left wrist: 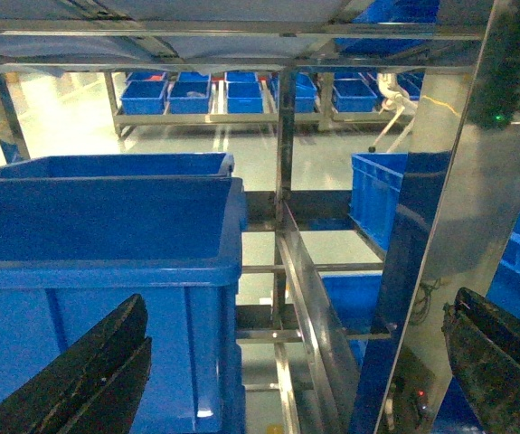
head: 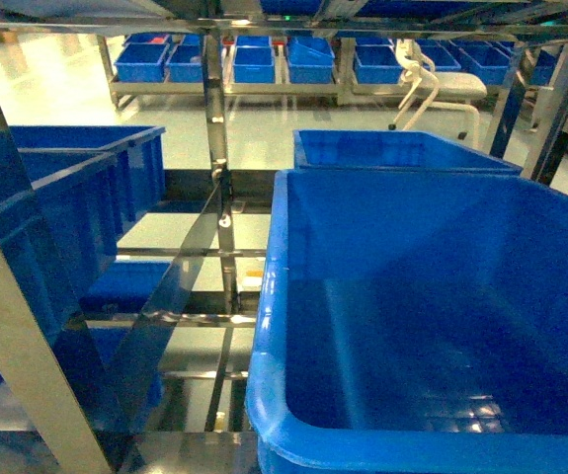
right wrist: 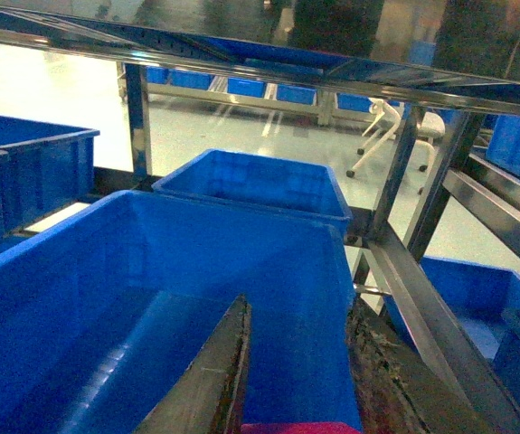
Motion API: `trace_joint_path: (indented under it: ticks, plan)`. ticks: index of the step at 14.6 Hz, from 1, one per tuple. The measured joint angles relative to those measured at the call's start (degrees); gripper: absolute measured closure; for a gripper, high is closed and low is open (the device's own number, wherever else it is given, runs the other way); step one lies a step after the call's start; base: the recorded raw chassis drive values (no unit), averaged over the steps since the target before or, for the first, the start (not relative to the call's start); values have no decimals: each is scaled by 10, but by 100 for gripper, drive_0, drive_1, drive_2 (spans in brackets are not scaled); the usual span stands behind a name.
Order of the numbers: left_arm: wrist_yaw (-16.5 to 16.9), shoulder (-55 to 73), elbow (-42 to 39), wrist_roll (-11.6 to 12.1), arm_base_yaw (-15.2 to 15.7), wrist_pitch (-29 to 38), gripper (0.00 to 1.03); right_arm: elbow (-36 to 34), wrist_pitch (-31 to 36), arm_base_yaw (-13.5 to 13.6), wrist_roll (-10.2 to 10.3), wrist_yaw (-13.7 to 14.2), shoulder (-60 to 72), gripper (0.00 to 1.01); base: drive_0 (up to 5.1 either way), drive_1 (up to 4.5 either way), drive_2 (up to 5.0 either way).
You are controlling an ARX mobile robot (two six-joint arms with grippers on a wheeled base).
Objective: Pick red block from blue box to shelf
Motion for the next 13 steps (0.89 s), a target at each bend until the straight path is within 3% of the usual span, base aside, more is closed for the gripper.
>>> trace_joint_path:
  ticks: [13]
  plan:
    - [0, 0, 0, 0, 0, 0, 5, 0, 0, 0, 0, 0, 0, 75, 0, 0, 0]
